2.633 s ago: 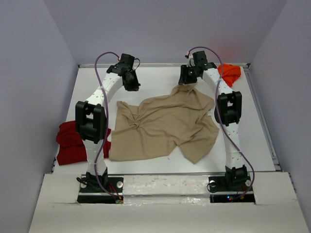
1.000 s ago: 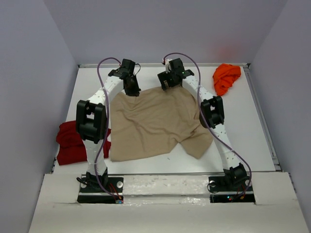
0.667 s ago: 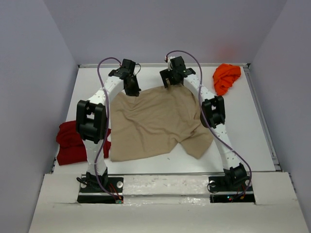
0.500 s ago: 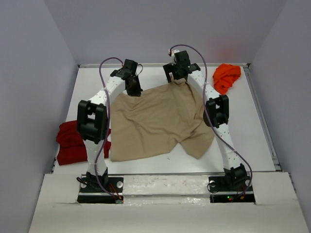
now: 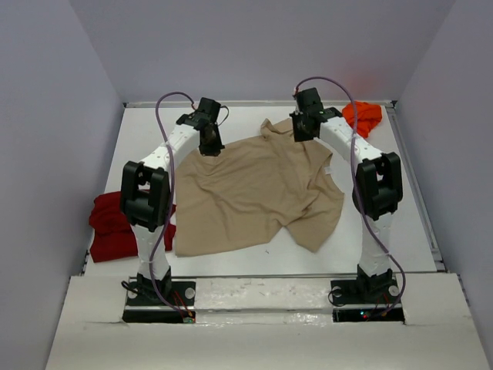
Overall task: Fold and stack the t-shirts
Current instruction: Flatten out the tshirt
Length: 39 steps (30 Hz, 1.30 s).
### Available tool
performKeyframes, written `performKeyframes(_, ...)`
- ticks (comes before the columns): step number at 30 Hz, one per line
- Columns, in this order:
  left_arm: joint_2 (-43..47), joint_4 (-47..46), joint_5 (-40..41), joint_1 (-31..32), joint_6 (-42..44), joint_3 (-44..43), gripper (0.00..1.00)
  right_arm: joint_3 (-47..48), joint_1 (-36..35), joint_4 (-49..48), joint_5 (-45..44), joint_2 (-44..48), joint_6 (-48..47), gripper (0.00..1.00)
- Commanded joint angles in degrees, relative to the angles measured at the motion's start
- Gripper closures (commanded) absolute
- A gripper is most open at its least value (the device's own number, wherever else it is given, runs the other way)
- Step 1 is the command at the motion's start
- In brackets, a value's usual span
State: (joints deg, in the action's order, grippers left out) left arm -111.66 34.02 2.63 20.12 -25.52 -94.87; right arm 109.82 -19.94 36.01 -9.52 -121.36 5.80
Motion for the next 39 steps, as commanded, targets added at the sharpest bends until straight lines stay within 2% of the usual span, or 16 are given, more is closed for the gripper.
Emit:
performKeyframes(1, -2.7, 4.8, 2.5, -0.7, -0.7, -5.3, 1.00, -9.3, -0.4, 0.1, 0.7, 6.6, 6.1, 1.00)
performKeyframes(4, -6.0, 5.5, -0.8, -1.1, -0.8, -9.9, 1.00, -11.9, 0.9, -0.8, 5.3, 7.4, 8.0, 1.00)
performKeyframes(12, -11.0, 6.1, -6.7, -2.8, -0.9, -15.3, 1.00, -11.9, 3.1, -1.6, 6.1, 5.4, 9.2, 1.00)
performKeyframes(18, -11.9, 5.5, -6.5, -4.6, -1.6, -13.9, 1.00, -13.7, 5.2, -2.1, 6.4, 6.0, 10.7, 1.00)
performKeyframes(25, -15.8, 7.6, -7.2, -5.6, -1.7, -17.6, 1.00, -12.3, 9.5, -2.0, 7.4, 2.1, 9.6, 1.00)
performKeyframes(39, -19.0, 8.9, -8.3, -7.4, -3.1, -19.8, 1.00, -10.1, 12.2, -2.1, 8.4, -2.6, 9.1, 1.00)
